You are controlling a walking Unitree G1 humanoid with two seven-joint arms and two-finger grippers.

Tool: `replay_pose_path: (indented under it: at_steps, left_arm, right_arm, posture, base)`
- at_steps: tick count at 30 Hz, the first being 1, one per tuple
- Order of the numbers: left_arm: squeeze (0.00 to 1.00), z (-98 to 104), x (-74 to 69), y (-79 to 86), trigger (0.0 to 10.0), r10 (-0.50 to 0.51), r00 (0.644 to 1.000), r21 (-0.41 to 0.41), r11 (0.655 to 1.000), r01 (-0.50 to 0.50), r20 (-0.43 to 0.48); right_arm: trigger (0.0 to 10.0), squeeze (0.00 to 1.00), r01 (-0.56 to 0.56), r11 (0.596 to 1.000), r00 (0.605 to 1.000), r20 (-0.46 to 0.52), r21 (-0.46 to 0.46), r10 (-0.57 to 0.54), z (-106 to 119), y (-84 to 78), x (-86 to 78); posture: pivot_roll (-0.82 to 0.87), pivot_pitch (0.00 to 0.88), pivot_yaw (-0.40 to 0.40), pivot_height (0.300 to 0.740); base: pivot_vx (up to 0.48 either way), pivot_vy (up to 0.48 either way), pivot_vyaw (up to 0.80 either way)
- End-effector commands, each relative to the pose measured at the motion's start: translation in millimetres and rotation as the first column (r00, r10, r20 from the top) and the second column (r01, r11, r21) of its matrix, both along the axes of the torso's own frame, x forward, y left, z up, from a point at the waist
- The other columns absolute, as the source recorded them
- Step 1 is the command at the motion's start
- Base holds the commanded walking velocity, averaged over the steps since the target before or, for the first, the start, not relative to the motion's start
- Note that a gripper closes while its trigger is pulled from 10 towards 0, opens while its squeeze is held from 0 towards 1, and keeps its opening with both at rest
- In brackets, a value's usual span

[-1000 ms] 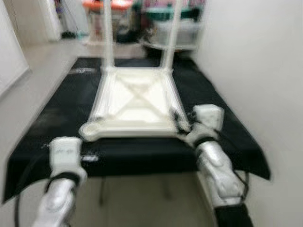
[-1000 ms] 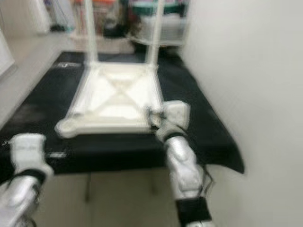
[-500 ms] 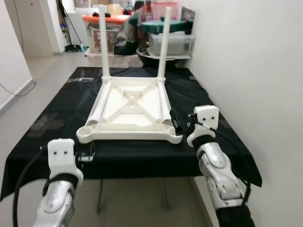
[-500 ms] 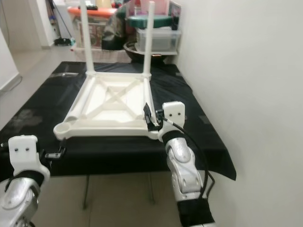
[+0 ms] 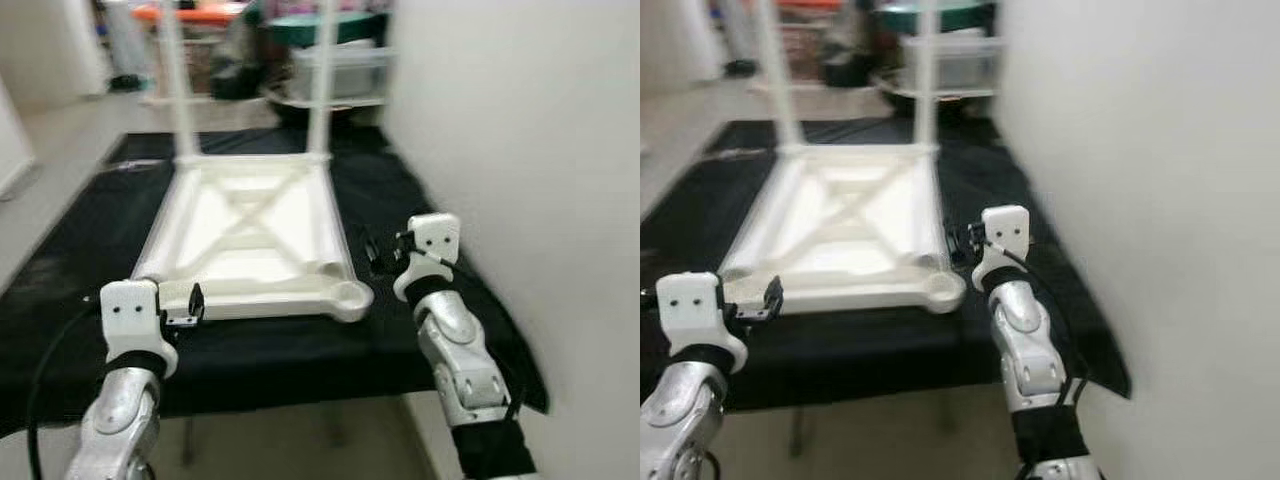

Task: Building children table

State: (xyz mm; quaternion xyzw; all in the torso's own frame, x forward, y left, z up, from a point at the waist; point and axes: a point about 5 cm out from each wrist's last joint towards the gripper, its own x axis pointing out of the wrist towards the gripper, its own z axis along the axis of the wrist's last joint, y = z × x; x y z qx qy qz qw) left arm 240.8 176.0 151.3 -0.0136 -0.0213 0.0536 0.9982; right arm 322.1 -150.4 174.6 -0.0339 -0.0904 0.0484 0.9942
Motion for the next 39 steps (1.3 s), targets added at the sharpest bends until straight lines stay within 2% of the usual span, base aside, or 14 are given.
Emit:
replay_pose_path:
  at_steps: [1,10,14,19,24,27,32,39]
  left_arm:
    - [0.00,-3.1,-1.0,7.1,10.0,0.031,0.999,0.011,0.999,-0.030,-0.010]
    - [0.00,-1.3,-0.4,6.1,10.0,0.022,1.000,0.015,1.000,-0.022,-0.003]
    - [0.00,-0.1,0.3,10.6,10.0,0.034,0.999,0.009,0.999,-0.034,0.005]
    - [0.00,3.6,0.4,5.7,10.0,0.019,0.999,0.000,1.000,-0.019,0.029]
    - [0.00,5.4,1.7,5.9,10.0,0.012,0.999,0.001,1.000,-0.012,0.037]
    - [0.00,6.2,2.5,6.8,10.0,0.022,0.999,-0.008,1.000,-0.022,0.045]
    - [0.00,5.2,2.6,-1.0,10.0,-0.007,0.999,-0.026,1.000,0.008,0.044]
    - [0.00,5.1,2.1,0.4,10.0,-0.005,0.999,-0.035,0.999,0.006,0.049]
  right_arm:
    - [10.0,0.00,-0.014,1.000,1.000,0.007,0.010,0.014,-0.9,5.4,-0.4]
    - [10.0,0.00,0.002,1.000,1.000,-0.001,0.010,-0.002,-2.3,0.7,1.5]
    - [10.0,0.00,-0.001,1.000,1.000,-0.006,0.009,0.001,-4.2,2.1,2.0]
    - [10.0,0.00,-0.002,1.000,1.000,-0.008,0.015,0.002,-5.1,1.9,1.9]
    - [10.0,0.00,-0.011,1.000,1.000,-0.002,-0.019,0.011,-4.0,4.7,3.2]
    - [10.0,0.00,-0.010,1.000,1.000,-0.003,-0.027,0.010,-4.2,5.5,2.6]
    - [10.0,0.00,0.018,1.000,1.000,-0.011,0.010,-0.018,-3.8,-3.0,3.5]
    - [10.0,0.00,0.008,1.000,1.000,-0.012,0.000,-0.008,-4.0,-0.8,3.6]
  posture:
    - [0.10,0.000,-0.045,0.740]
    - [0.11,0.000,-0.047,0.740]
    - [0.11,0.000,-0.045,0.740]
    - [0.11,0.000,-0.044,0.740]
    - [0.11,0.000,-0.045,0.740]
    - [0.10,0.000,-0.042,0.740]
    - [0.10,0.000,-0.045,0.740]
    - [0.09,0.000,-0.049,0.740]
  base:
    - [0.000,0.000,0.00]
    - [0.000,0.000,0.00]
    - [0.240,0.000,0.00]
    - [0.456,0.000,0.00]
    - [0.402,0.000,0.00]
    - [0.000,0.000,0.72]
    - [0.000,0.000,0.00]
    - [0.000,0.000,0.00]
